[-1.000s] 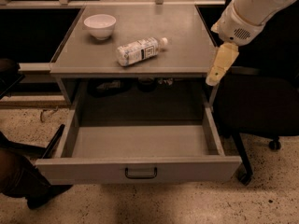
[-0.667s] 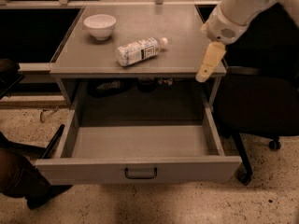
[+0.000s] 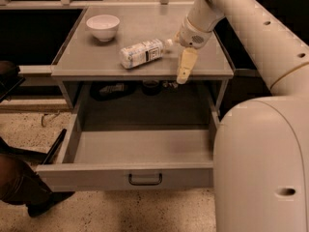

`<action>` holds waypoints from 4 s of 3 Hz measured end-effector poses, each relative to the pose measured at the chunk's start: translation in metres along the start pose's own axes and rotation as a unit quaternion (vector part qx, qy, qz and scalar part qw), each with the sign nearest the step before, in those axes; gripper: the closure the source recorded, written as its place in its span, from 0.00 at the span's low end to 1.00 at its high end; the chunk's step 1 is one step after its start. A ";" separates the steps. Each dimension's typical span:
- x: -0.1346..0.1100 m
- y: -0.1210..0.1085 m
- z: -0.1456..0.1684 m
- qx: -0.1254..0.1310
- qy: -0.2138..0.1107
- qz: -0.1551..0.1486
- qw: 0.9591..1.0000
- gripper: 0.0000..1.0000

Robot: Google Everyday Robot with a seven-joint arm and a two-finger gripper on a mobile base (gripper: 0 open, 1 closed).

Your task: Place blue plastic bottle into top drawer

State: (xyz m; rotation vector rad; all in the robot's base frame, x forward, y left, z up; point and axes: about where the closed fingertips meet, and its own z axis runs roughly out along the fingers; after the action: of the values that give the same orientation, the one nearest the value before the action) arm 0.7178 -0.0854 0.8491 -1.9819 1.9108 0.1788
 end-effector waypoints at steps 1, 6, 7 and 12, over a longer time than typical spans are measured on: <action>0.000 0.000 0.000 0.000 0.000 0.000 1.000 0.00; -0.101 -0.063 0.044 0.010 -0.007 -0.138 0.990 0.00; -0.105 -0.070 0.048 0.021 -0.011 -0.138 0.990 0.19; -0.099 -0.019 -0.114 0.206 -0.075 -0.152 0.964 1.00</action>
Offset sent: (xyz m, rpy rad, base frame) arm 0.0460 0.0353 0.0096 -0.0006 -0.0487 0.1160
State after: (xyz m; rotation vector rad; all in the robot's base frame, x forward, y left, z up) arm 0.7102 -0.0335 0.9918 -1.8798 1.3901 -0.1403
